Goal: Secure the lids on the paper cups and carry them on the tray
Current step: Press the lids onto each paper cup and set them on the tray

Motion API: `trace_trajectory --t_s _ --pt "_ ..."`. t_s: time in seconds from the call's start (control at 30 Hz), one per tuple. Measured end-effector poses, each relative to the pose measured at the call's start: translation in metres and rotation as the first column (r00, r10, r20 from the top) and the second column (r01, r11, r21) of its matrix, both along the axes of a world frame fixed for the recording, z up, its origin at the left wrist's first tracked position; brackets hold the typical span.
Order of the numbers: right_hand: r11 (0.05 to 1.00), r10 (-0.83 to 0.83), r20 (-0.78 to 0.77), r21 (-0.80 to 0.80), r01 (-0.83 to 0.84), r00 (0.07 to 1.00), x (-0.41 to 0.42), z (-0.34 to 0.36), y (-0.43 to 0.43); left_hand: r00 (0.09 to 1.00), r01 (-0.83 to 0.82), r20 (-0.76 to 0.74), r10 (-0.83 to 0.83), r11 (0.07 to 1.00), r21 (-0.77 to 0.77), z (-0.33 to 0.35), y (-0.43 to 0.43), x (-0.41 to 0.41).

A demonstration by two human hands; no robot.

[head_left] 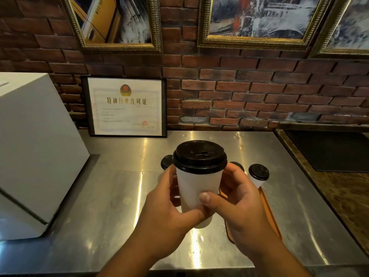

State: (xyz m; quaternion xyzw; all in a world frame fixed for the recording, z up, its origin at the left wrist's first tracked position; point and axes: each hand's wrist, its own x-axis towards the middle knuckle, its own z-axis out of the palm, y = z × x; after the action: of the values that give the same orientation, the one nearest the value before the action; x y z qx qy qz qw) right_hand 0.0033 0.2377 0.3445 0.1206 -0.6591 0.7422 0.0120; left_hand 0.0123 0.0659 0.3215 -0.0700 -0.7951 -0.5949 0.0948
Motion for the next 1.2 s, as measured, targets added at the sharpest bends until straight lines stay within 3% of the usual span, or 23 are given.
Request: trace_trajectory --t_s 0.3,0.5,0.67,0.97,1.2 --pt "0.998 0.067 0.038 0.001 -0.068 0.997 0.0 -0.007 0.004 1.0 -0.001 0.005 0.001 1.0 -0.007 0.004 0.001 0.002" --pt "0.978 0.11 0.077 -0.187 -0.094 0.991 -0.011 0.009 0.011 1.0 0.015 0.009 -0.015 1.0 -0.022 0.008 0.002 0.0" --pt "0.985 0.105 0.067 -0.143 -0.094 0.992 -0.018 0.025 0.004 0.999 0.022 -0.038 -0.021 1.0 0.011 0.011 0.007 0.0" --pt "0.926 0.238 0.074 -0.317 -0.204 0.968 -0.01 0.026 -0.003 0.997 0.026 -0.066 -0.026 1.0 -0.007 0.009 0.007 0.005" --pt "0.911 0.202 0.038 -0.375 -0.174 0.979 -0.004 0.02 -0.007 0.996 0.009 -0.084 -0.01 1.0 -0.003 0.01 0.01 0.009"
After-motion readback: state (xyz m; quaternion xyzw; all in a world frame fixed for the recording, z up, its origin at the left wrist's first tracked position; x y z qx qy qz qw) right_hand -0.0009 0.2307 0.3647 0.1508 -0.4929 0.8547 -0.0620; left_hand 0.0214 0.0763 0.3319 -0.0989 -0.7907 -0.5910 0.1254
